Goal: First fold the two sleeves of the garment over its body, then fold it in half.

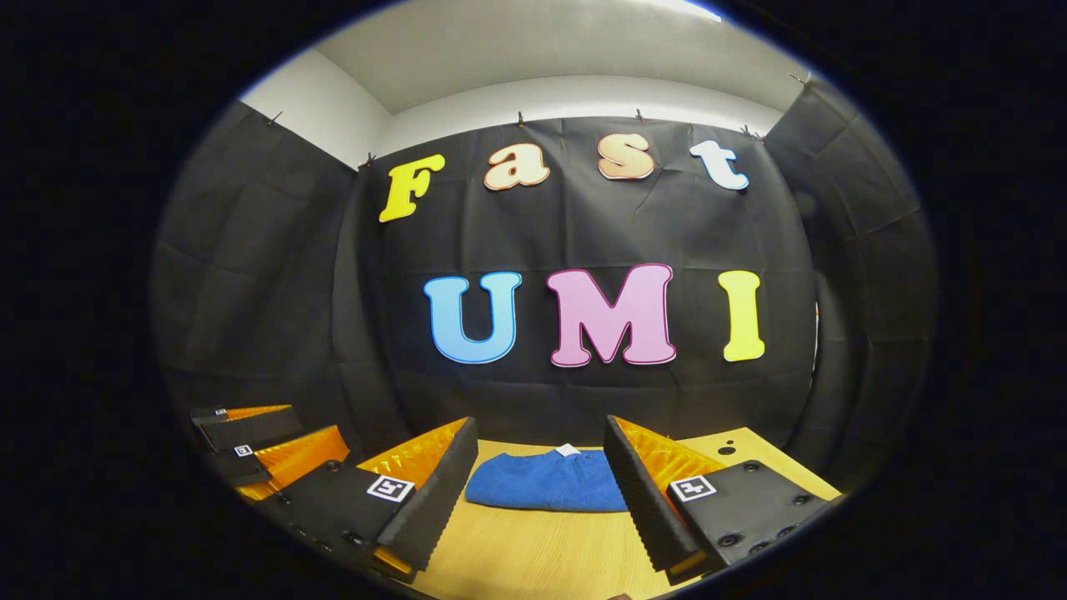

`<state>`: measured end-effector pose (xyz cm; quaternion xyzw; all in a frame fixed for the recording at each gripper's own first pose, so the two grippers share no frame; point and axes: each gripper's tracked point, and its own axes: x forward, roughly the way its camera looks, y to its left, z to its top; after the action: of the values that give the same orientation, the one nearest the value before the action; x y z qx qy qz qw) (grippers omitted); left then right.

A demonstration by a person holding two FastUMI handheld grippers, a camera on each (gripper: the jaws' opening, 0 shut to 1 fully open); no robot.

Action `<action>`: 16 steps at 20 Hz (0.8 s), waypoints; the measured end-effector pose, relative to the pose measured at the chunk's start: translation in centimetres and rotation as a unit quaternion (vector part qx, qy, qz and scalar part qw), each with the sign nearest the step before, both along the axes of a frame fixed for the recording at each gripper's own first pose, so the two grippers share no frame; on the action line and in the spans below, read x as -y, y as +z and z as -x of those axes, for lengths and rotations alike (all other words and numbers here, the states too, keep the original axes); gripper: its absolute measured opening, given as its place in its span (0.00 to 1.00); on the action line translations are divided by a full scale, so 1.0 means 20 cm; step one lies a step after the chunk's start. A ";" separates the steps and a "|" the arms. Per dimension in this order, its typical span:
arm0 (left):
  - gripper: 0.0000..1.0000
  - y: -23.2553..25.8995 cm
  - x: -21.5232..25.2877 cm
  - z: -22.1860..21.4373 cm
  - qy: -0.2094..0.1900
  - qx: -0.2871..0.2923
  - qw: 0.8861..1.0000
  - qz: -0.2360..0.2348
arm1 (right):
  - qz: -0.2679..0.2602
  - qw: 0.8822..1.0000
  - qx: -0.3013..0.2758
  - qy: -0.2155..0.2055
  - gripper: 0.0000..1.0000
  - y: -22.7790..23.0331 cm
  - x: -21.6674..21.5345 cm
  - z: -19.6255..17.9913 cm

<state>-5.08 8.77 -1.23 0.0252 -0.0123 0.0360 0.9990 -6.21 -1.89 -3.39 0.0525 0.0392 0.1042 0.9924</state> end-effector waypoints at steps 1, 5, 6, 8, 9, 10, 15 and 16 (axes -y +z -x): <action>0.81 0.01 0.00 0.00 0.001 0.002 1.000 -0.006 | 0.001 1.000 -0.004 0.001 0.95 -0.01 0.00 -0.01; 0.81 -0.01 -0.01 0.03 0.007 -0.002 1.000 0.007 | 0.000 1.000 -0.003 0.007 0.95 -0.01 -0.03 -0.01; 0.82 -0.02 -0.02 0.04 0.009 -0.004 1.000 0.012 | 0.003 1.000 -0.005 0.011 0.95 -0.02 -0.04 -0.01; 0.81 -0.03 -0.03 0.04 0.012 -0.006 1.000 0.020 | 0.002 1.000 -0.010 0.019 0.89 -0.03 -0.07 0.01; 0.81 -0.02 -0.03 0.04 0.014 -0.005 1.000 0.022 | 0.002 1.000 -0.011 0.021 0.89 -0.03 -0.08 0.00; 0.81 -0.02 -0.04 0.04 0.014 -0.004 1.000 0.023 | 0.000 1.000 -0.012 0.023 0.95 -0.03 -0.09 0.00; 0.81 -0.03 -0.05 0.03 0.012 -0.001 1.000 0.022 | 0.000 1.000 -0.014 0.026 0.95 -0.03 -0.10 -0.03; 0.81 -0.02 -0.05 0.03 0.012 0.000 1.000 0.021 | 0.001 1.000 -0.014 0.026 0.89 -0.03 -0.10 -0.03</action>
<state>-5.73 9.73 -1.59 0.0042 -0.0109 0.0485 0.9988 -5.62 0.16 -4.06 0.0524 0.0546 0.1289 0.9888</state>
